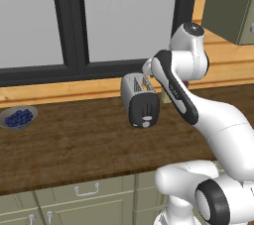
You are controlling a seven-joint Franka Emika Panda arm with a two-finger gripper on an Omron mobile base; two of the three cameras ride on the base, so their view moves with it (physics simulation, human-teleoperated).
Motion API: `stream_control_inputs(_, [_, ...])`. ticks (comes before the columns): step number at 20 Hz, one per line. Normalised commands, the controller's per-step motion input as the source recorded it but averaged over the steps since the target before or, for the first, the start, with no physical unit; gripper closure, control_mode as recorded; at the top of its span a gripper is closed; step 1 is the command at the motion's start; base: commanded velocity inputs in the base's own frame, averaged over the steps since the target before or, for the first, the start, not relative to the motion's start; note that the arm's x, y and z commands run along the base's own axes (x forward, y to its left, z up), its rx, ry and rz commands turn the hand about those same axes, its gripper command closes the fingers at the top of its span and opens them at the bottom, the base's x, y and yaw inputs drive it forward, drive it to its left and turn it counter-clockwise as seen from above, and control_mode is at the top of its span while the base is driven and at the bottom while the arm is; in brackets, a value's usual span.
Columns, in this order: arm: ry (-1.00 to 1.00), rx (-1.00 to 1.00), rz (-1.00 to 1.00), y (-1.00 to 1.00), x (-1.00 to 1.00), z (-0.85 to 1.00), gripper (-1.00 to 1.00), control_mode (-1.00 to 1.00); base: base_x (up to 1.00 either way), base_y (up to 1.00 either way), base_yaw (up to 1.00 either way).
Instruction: Start the toaster. Once the lever pops up, take the bread to the plate on the dining counter.
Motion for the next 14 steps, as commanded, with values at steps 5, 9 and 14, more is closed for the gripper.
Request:
stream_control_inputs(5, [0.00,0.00,0.00,0.00,0.00,0.00,-1.00,-1.00,0.00,0.00,0.00])
stream_control_inputs(9, [0.00,0.00,0.00,0.00,0.00,0.00,-1.00,-1.00,0.00,0.00,0.00])
stream_control_inputs(14, [0.00,0.00,0.00,0.00,0.00,0.00,-1.00,-1.00,0.00,0.00,0.00])
